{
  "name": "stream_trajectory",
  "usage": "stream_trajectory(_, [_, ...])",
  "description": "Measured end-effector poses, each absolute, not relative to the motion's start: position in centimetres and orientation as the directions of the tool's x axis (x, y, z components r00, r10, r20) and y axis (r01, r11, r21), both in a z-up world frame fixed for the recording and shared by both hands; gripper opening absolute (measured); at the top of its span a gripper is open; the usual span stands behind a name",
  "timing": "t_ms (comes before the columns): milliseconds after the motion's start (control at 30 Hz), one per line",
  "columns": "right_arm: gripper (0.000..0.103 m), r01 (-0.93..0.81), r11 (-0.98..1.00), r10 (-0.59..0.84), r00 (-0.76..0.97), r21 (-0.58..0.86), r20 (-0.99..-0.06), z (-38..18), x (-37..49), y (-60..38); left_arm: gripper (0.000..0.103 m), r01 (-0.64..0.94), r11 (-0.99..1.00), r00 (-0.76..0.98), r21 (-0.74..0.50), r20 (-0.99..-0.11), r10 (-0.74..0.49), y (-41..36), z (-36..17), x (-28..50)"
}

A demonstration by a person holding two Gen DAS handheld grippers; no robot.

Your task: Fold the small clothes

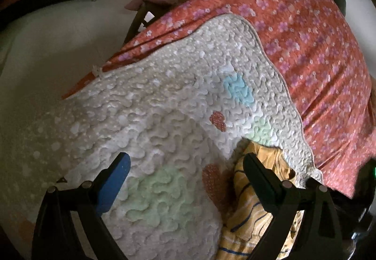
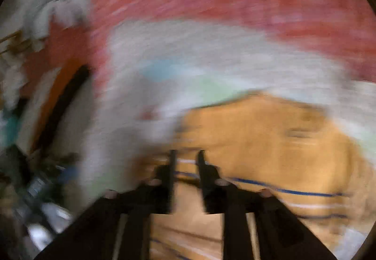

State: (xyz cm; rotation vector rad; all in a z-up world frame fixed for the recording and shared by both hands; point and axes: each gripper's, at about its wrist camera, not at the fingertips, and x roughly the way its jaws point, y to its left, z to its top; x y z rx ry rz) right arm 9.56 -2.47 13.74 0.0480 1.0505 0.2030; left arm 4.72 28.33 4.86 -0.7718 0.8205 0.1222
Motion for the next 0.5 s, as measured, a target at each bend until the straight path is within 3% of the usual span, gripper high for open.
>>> stream_trajectory(133, [0.048, 0.096, 0.983, 0.101, 0.433, 0.157, -0.896, 11.9, 6.3, -13.1, 0.096, -0.378, 0.762, 0.669, -0.526, -0.724, -0.167, 26.9, 4.7, 5.0])
stream_trajectory(333, [0.048, 0.199, 0.98, -0.054, 0.334, 0.015, -0.941, 5.7, 4.9, -17.5, 0.096, -0.349, 0.814, 0.673, -0.464, -0.729, -0.127, 25.0, 5.0, 4.9])
stream_trajectory(433, [0.048, 0.238, 0.966, 0.024, 0.301, 0.099, -0.953, 3.7, 4.1, -18.1, 0.096, -0.343, 0.821, 0.67, -0.456, -0.731, -0.126, 24.5, 4.9, 5.0])
stream_trajectory(467, [0.047, 0.257, 0.955, 0.07, 0.284, 0.146, -0.956, 3.1, 3.9, -18.1, 0.096, -0.342, 0.825, 0.668, -0.45, -0.734, -0.124, 24.4, 4.9, 5.1])
stream_trajectory(500, [0.031, 0.278, 0.945, 0.091, 0.283, 0.173, -0.955, 3.0, 3.8, -18.2, 0.096, -0.34, 0.827, 0.666, -0.448, -0.735, -0.125, 24.3, 4.9, 5.2])
